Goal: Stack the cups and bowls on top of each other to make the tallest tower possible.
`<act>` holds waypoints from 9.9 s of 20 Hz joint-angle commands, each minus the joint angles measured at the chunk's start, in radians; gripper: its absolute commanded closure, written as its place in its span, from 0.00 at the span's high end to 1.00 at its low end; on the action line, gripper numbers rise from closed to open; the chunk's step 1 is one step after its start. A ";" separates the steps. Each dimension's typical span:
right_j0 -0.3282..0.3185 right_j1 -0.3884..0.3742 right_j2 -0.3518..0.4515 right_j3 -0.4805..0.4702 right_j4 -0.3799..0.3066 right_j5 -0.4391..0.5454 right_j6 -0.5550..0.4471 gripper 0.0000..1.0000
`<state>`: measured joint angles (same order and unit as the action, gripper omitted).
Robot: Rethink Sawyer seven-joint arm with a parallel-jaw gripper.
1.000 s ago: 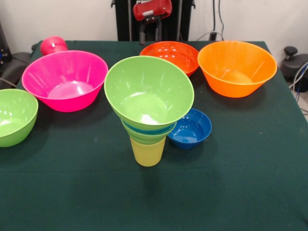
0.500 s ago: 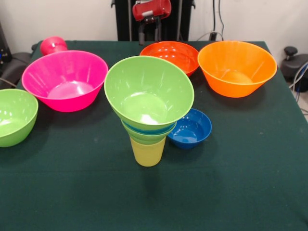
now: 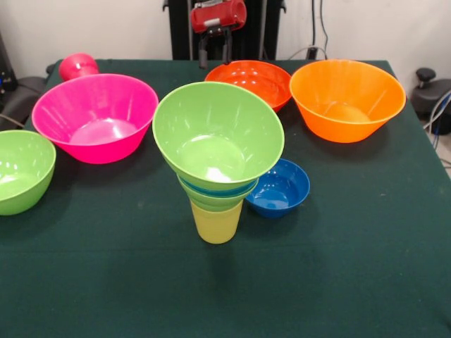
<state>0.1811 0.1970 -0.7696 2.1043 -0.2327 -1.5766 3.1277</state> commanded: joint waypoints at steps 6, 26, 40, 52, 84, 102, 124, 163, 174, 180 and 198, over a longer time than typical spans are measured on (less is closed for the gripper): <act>0.001 0.167 0.165 0.044 -0.132 0.301 -0.017 1.00; -0.018 0.171 0.190 -0.006 -0.211 0.354 0.007 1.00; -0.008 0.184 0.228 -0.018 -0.230 0.362 0.027 1.00; -0.003 0.164 0.266 -0.018 -0.239 0.387 0.049 1.00; -0.080 0.080 0.314 -0.022 -0.403 0.539 0.078 0.00; -0.209 -0.054 0.452 -0.070 -0.809 0.792 0.230 0.00; -0.299 -0.271 0.349 0.022 -0.710 0.677 0.032 0.00; -0.313 -0.857 0.356 -0.091 -1.057 0.834 0.376 0.00; -0.253 -0.920 0.437 -0.221 -1.221 0.958 0.655 0.00; -0.188 -0.908 0.409 -0.312 -1.325 0.975 0.859 0.00; -0.162 -0.782 0.283 -0.586 -1.483 0.853 1.211 0.00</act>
<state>0.0077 -0.6570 -0.5289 1.6497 -1.6566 -0.7155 3.9958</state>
